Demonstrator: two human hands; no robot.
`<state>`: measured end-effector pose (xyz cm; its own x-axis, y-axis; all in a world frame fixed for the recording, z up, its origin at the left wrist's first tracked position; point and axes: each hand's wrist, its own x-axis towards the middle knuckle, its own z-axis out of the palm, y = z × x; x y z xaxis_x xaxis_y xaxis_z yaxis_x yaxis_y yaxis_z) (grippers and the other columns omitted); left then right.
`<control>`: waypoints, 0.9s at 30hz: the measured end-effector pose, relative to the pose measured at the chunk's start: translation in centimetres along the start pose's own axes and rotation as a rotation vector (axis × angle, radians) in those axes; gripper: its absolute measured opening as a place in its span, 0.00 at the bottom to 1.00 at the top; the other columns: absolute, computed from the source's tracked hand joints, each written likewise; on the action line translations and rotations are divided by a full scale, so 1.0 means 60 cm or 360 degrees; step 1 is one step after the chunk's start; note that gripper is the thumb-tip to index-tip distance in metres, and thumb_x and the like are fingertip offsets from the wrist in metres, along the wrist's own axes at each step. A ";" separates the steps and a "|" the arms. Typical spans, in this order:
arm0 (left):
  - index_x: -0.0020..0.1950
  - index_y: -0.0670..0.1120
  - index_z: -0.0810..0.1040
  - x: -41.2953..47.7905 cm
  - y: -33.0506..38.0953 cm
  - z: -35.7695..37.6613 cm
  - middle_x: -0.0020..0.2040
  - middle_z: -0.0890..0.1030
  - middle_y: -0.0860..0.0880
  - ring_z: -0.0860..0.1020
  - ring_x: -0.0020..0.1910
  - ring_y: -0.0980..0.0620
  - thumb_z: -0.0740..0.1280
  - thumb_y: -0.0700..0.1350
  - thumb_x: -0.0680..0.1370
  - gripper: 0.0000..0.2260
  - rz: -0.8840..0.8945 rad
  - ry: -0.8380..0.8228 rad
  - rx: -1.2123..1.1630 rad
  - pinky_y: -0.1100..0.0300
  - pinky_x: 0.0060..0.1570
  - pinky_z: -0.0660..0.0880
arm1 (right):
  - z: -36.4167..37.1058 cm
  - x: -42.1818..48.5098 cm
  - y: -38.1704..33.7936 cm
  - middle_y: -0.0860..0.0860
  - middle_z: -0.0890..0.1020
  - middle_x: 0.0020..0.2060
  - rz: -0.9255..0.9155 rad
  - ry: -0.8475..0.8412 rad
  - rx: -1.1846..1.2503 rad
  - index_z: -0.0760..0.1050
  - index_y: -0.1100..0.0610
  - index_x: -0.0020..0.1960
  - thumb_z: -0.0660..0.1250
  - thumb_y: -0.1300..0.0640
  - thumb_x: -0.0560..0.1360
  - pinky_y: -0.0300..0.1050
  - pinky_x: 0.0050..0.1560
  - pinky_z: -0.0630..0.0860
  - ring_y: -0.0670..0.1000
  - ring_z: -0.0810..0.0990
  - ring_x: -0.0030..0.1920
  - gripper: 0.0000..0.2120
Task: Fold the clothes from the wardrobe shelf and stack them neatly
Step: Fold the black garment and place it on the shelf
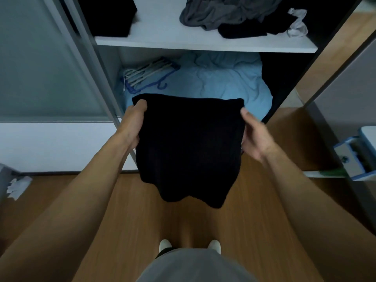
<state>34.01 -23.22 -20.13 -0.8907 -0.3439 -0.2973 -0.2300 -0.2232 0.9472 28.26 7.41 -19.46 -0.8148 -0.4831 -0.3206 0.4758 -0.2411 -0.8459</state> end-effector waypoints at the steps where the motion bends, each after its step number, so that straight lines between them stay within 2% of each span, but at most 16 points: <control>1: 0.33 0.53 0.81 0.000 0.002 0.002 0.31 0.79 0.52 0.78 0.29 0.53 0.61 0.48 0.73 0.12 -0.0043 -0.0004 -0.0046 0.61 0.29 0.75 | 0.007 -0.005 0.025 0.51 0.84 0.60 0.0141 -0.0005 -0.0023 0.81 0.50 0.59 0.66 0.46 0.78 0.42 0.54 0.81 0.49 0.82 0.60 0.14; 4: 0.33 0.52 0.85 0.002 -0.002 -0.019 0.34 0.82 0.52 0.81 0.31 0.53 0.63 0.50 0.74 0.13 -0.0160 -0.0046 -0.0178 0.61 0.30 0.77 | 0.042 -0.007 0.088 0.49 0.85 0.57 0.0363 -0.0023 -0.0263 0.78 0.50 0.60 0.71 0.53 0.75 0.38 0.46 0.81 0.47 0.84 0.56 0.14; 6: 0.47 0.51 0.88 0.005 -0.019 -0.056 0.47 0.86 0.48 0.85 0.46 0.50 0.70 0.55 0.74 0.10 -0.0277 -0.0254 -0.0379 0.58 0.41 0.81 | 0.062 0.001 0.099 0.52 0.84 0.59 0.0300 0.0011 -0.0121 0.78 0.54 0.63 0.70 0.57 0.77 0.40 0.48 0.82 0.50 0.84 0.57 0.15; 8: 0.62 0.50 0.83 0.000 -0.058 -0.098 0.61 0.83 0.47 0.82 0.59 0.48 0.74 0.61 0.71 0.23 -0.0453 -0.0495 -0.0342 0.55 0.53 0.80 | 0.078 0.008 0.098 0.54 0.83 0.61 0.0263 0.0028 0.0084 0.76 0.57 0.67 0.68 0.57 0.78 0.45 0.53 0.82 0.53 0.82 0.60 0.17; 11: 0.69 0.48 0.76 -0.022 -0.142 -0.118 0.63 0.82 0.46 0.81 0.61 0.46 0.80 0.57 0.66 0.35 -0.0763 -0.0693 -0.0002 0.52 0.61 0.76 | 0.091 0.023 0.101 0.55 0.81 0.63 0.0343 0.0004 0.0074 0.76 0.57 0.68 0.66 0.53 0.79 0.51 0.61 0.78 0.54 0.80 0.63 0.18; 13: 0.69 0.45 0.75 -0.025 -0.175 -0.111 0.63 0.81 0.43 0.80 0.62 0.44 0.80 0.54 0.68 0.33 -0.0716 -0.0637 -0.0107 0.51 0.60 0.77 | 0.086 0.033 0.100 0.55 0.82 0.63 0.0439 0.0032 -0.0030 0.78 0.56 0.66 0.67 0.49 0.78 0.51 0.58 0.80 0.54 0.81 0.62 0.19; 15: 0.67 0.46 0.79 -0.020 -0.181 -0.108 0.63 0.82 0.42 0.80 0.62 0.44 0.78 0.55 0.70 0.28 -0.0619 -0.0537 -0.0288 0.54 0.55 0.79 | 0.072 0.037 0.097 0.54 0.83 0.60 0.0544 0.0055 -0.0149 0.83 0.54 0.60 0.71 0.45 0.74 0.49 0.50 0.83 0.54 0.83 0.59 0.18; 18: 0.66 0.46 0.78 -0.014 -0.184 -0.122 0.61 0.83 0.44 0.81 0.60 0.45 0.78 0.57 0.70 0.29 -0.0542 -0.0445 -0.0319 0.56 0.51 0.81 | 0.048 0.038 0.120 0.54 0.85 0.56 0.0640 0.0098 -0.0544 0.83 0.54 0.57 0.76 0.55 0.72 0.46 0.45 0.83 0.54 0.85 0.55 0.14; 20: 0.66 0.46 0.78 -0.014 -0.191 -0.133 0.58 0.84 0.44 0.82 0.58 0.45 0.80 0.58 0.66 0.33 -0.0493 -0.0345 -0.0193 0.56 0.50 0.81 | 0.047 0.047 0.148 0.53 0.87 0.51 0.0663 0.0220 -0.0790 0.81 0.57 0.60 0.77 0.59 0.71 0.42 0.43 0.82 0.52 0.86 0.51 0.18; 22: 0.65 0.46 0.78 -0.013 -0.198 -0.145 0.56 0.85 0.45 0.84 0.55 0.46 0.82 0.59 0.61 0.37 -0.0444 -0.0174 -0.0135 0.53 0.51 0.82 | 0.052 0.060 0.173 0.55 0.87 0.49 0.0668 0.0431 -0.0899 0.79 0.62 0.60 0.78 0.57 0.70 0.42 0.42 0.82 0.53 0.87 0.47 0.21; 24: 0.67 0.46 0.76 -0.013 -0.200 -0.154 0.55 0.85 0.45 0.84 0.53 0.47 0.81 0.57 0.65 0.34 -0.0373 -0.0019 -0.0086 0.53 0.49 0.82 | 0.059 0.075 0.186 0.56 0.86 0.50 0.0632 0.0602 -0.0903 0.77 0.63 0.60 0.79 0.54 0.70 0.41 0.37 0.81 0.54 0.87 0.43 0.24; 26: 0.71 0.46 0.70 -0.009 -0.199 -0.159 0.53 0.82 0.50 0.84 0.47 0.52 0.77 0.55 0.71 0.33 -0.0340 0.0096 0.0054 0.64 0.40 0.81 | 0.067 0.086 0.189 0.53 0.82 0.55 0.0522 0.0649 -0.0957 0.74 0.57 0.65 0.79 0.51 0.70 0.39 0.37 0.79 0.49 0.84 0.44 0.27; 27: 0.74 0.48 0.65 -0.006 -0.195 -0.161 0.51 0.79 0.55 0.81 0.44 0.58 0.76 0.55 0.73 0.35 -0.0303 0.0138 0.0168 0.71 0.36 0.77 | 0.071 0.090 0.188 0.51 0.80 0.56 0.0461 0.0612 -0.1011 0.73 0.52 0.68 0.79 0.50 0.70 0.38 0.41 0.79 0.46 0.82 0.46 0.30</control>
<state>40.83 -29.32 -32.28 -0.7913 -0.3831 -0.4764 -0.4342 -0.1964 0.8791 30.63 -1.49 -28.91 -0.8000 -0.1008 -0.5915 0.5007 0.4313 -0.7506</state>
